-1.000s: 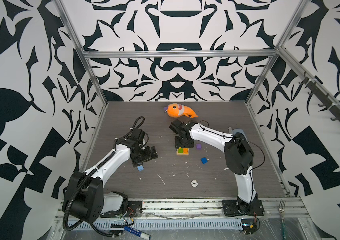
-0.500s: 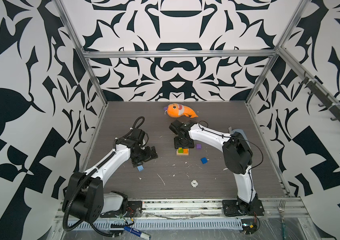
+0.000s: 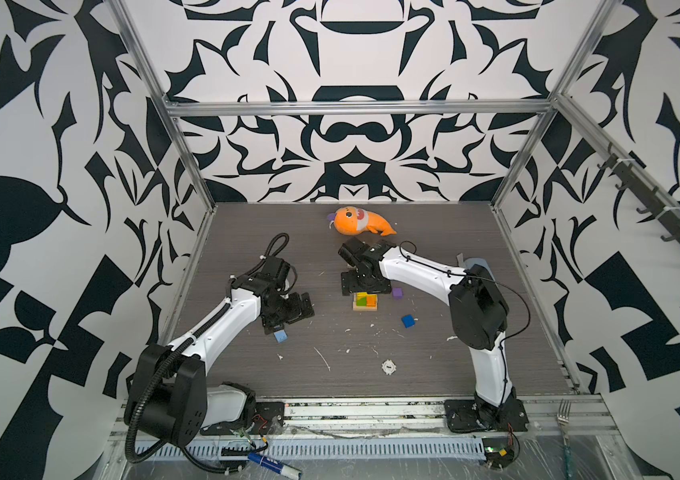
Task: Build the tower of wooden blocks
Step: 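Open the right gripper off the yellow block, then raise the right gripper from the stack while the left gripper nears the light-blue bar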
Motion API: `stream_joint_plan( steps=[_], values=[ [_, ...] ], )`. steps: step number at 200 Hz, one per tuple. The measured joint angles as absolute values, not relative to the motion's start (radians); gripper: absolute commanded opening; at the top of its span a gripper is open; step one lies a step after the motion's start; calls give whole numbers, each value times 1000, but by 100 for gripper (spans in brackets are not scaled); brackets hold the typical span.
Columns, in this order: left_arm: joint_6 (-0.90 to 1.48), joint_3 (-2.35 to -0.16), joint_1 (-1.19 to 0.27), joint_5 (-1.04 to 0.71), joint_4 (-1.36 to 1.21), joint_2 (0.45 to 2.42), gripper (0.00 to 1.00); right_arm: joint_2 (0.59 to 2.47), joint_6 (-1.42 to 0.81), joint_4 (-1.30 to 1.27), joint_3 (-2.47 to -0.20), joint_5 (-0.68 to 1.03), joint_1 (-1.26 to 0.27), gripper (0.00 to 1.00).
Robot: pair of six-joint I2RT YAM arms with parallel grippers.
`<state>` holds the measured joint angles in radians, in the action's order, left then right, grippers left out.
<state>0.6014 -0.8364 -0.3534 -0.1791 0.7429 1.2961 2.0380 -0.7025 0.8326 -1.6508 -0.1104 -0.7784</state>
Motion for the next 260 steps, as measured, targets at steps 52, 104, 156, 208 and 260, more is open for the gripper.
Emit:
stream_joint_plan(
  steps=[52, 104, 156, 208, 260],
  values=[
    [607, -836, -353, -127, 769, 1269, 99, 1948, -667, 823, -1650, -119, -778, 99],
    [644, -836, -346, -44, 821, 1306, 100, 1815, -589, 751, -1560, -81, -778, 97],
    [694, -826, -339, -8, 831, 1345, 100, 1707, -519, 707, -1471, -48, -778, 97],
    [748, -760, -339, -47, 797, 1343, 100, 1610, -496, 662, -1404, 10, -753, 98],
    [787, -729, -339, -85, 755, 1338, 100, 1518, -501, 601, -1323, 34, -719, 99]
  ],
)
